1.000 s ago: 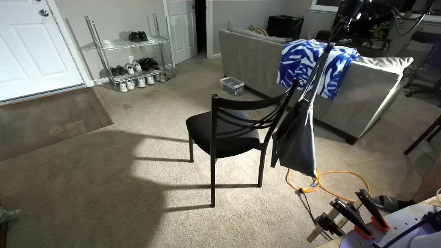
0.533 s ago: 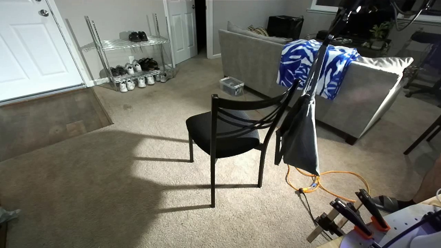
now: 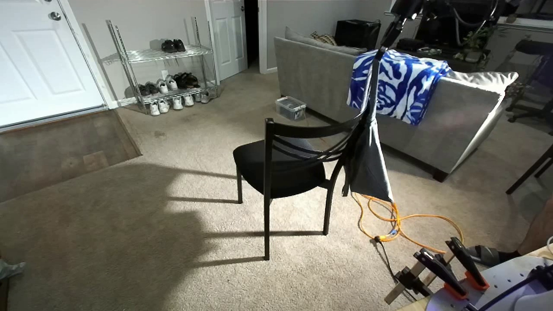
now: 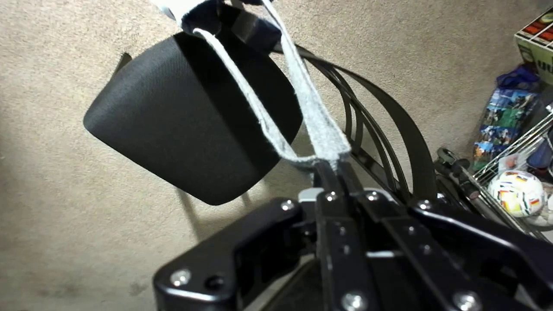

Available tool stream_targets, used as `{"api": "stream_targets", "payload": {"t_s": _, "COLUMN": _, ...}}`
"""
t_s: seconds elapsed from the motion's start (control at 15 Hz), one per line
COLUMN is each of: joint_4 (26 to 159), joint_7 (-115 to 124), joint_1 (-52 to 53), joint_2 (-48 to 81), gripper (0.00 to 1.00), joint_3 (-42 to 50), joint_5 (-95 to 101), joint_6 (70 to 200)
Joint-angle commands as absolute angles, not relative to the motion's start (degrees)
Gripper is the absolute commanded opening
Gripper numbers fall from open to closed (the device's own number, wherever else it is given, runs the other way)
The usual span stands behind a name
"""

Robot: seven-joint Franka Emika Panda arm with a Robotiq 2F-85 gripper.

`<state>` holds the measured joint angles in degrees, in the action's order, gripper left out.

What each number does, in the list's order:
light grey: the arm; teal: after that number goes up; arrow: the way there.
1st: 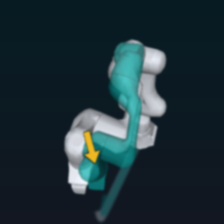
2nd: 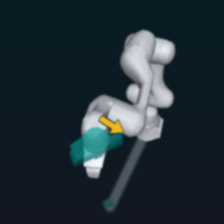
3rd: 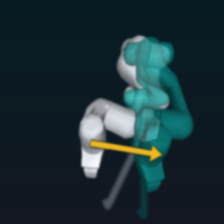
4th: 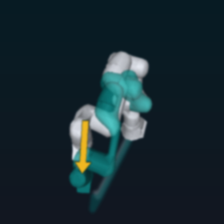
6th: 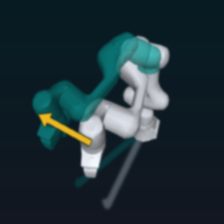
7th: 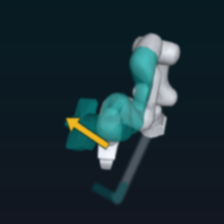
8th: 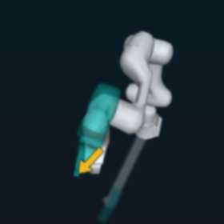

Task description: Move the grey bag to the right side of the chair

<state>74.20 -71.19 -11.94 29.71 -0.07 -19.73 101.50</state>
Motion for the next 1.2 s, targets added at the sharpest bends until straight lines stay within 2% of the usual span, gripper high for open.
{"api": "stream_targets", "payload": {"t_s": 0.0, "joint_4": 69.46, "joint_7": -69.02, "joint_1": -9.71, "joint_2": 32.9, "gripper": 0.01, "joint_3": -2.33, "joint_5": -17.78, "joint_6": 100.14}}
{"api": "stream_targets", "payload": {"t_s": 0.33, "joint_4": 69.31, "joint_7": -69.94, "joint_1": -5.69, "joint_2": 33.64, "gripper": 0.01, "joint_3": -5.02, "joint_5": -14.82, "joint_6": 99.21}}
{"api": "stream_targets", "payload": {"t_s": 0.87, "joint_4": 68.35, "joint_7": -69.47, "joint_1": -4.97, "joint_2": 35.35, "gripper": 0.01, "joint_3": -6.55, "joint_5": -15.77, "joint_6": 95.52}}
{"api": "stream_targets", "payload": {"t_s": 0.93, "joint_4": 67.93, "joint_7": -69.53, "joint_1": -4.88, "joint_2": 35.74, "gripper": 0.29, "joint_3": -6.57, "joint_5": -15.54, "joint_6": 94.63}}
{"api": "stream_targets", "payload": {"t_s": 1.0, "joint_4": 67.78, "joint_7": -69.41, "joint_1": -4.79, "joint_2": 35.97, "gripper": 0.31, "joint_3": -6.6, "joint_5": -15.52, "joint_6": 94.26}}
{"api": "stream_targets", "payload": {"t_s": 1.13, "joint_4": 67.24, "joint_7": -69.23, "joint_1": -4.68, "joint_2": 36.48, "gripper": 0.42, "joint_3": -6.78, "joint_5": -15.58, "joint_6": 93.51}}
